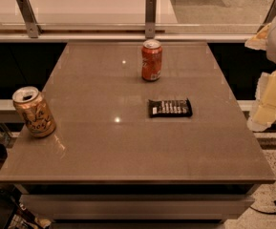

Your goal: Move rxbar chocolate near orange can

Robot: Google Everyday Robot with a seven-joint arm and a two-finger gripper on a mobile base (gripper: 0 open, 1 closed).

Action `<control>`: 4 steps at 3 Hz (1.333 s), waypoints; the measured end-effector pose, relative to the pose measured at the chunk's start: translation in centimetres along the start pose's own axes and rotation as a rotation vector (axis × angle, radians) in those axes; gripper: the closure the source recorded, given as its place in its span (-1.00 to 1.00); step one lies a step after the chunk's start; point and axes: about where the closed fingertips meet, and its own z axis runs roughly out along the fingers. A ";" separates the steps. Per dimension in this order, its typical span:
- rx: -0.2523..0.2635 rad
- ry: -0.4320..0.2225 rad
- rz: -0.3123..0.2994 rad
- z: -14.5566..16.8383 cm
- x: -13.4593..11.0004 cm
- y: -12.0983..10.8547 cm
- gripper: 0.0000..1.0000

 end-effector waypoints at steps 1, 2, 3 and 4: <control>0.000 0.000 0.000 0.0 0.0 0.0 -1.00; -0.005 -0.057 0.003 0.8 -0.3 -0.7 -1.00; -0.035 -0.120 0.011 3.1 -1.2 -1.4 -1.00; -0.061 -0.188 0.020 5.5 -2.0 -2.0 -1.00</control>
Offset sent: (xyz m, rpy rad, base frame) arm 0.0254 0.0050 -0.0167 0.1436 -0.0076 0.0401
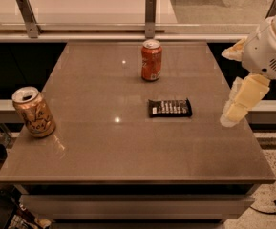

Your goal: Move rxbar chocolate near orange can

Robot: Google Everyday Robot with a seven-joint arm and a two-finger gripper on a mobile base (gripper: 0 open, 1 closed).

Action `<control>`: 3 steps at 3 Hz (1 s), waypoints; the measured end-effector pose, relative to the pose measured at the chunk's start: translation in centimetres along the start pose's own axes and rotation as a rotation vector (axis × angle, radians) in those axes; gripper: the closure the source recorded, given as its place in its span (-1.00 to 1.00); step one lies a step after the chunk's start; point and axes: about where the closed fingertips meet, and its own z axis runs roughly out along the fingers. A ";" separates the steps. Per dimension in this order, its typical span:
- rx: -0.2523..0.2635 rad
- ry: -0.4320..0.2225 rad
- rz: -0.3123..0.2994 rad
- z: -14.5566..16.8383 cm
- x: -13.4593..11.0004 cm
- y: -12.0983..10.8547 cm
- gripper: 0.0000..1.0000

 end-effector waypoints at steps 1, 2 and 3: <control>-0.024 -0.060 0.022 2.7 0.1 -0.6 -1.00; -0.035 -0.144 0.046 5.4 -0.2 -1.4 -1.00; -0.038 -0.233 0.052 8.0 -1.1 -2.7 -1.00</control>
Offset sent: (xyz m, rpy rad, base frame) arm 0.0525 0.0224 -0.0675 0.2620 -0.0060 -0.0003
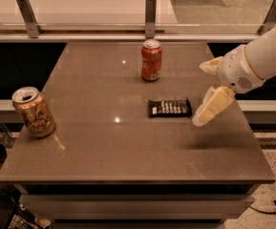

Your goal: Move rxbar chocolate near orange can

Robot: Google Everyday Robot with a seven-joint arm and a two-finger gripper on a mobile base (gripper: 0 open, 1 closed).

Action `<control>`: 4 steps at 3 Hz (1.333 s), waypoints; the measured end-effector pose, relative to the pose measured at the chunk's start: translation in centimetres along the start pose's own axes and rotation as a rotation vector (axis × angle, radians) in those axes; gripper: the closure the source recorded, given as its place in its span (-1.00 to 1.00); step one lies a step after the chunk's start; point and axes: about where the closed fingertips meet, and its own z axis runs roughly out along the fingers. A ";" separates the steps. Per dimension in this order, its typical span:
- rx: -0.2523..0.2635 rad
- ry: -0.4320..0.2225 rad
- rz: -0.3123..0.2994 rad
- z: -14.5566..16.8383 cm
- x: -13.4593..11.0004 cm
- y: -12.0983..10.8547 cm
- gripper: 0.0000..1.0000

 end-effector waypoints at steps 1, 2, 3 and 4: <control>-0.003 -0.090 0.003 2.3 -0.5 -0.8 -1.00; -0.015 -0.166 0.006 4.3 -1.0 -1.0 -1.00; -0.033 -0.220 0.011 6.0 -1.2 -0.9 -1.00; -0.053 -0.263 0.018 7.6 -1.2 -0.7 -1.00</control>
Offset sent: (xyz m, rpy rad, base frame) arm 0.0344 0.0397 -0.0395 0.2504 -0.0526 0.0471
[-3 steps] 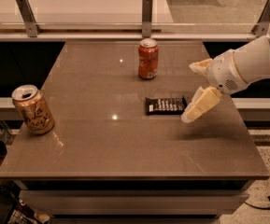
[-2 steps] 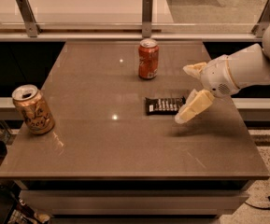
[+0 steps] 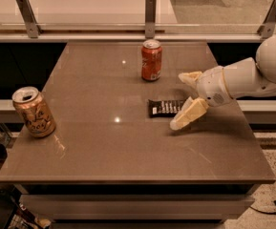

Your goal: Move rxbar chocolate near orange can

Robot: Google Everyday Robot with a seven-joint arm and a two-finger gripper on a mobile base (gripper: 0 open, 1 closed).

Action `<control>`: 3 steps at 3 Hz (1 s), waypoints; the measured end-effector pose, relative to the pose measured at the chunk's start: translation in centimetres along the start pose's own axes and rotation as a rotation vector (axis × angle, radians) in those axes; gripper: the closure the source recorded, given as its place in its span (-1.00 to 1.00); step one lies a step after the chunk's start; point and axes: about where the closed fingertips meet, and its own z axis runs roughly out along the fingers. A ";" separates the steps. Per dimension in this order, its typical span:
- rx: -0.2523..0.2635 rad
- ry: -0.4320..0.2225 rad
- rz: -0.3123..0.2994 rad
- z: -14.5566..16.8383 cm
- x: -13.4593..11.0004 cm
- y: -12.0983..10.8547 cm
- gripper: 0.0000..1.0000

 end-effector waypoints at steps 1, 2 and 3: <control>-0.014 -0.032 0.004 1.1 0.2 0.1 -1.00; -0.027 -0.053 0.002 2.0 0.3 0.4 -0.67; -0.035 -0.072 0.000 2.8 0.4 0.7 -0.22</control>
Offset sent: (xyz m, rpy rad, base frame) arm 0.0022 0.0177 -0.0228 0.0779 0.0001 0.0351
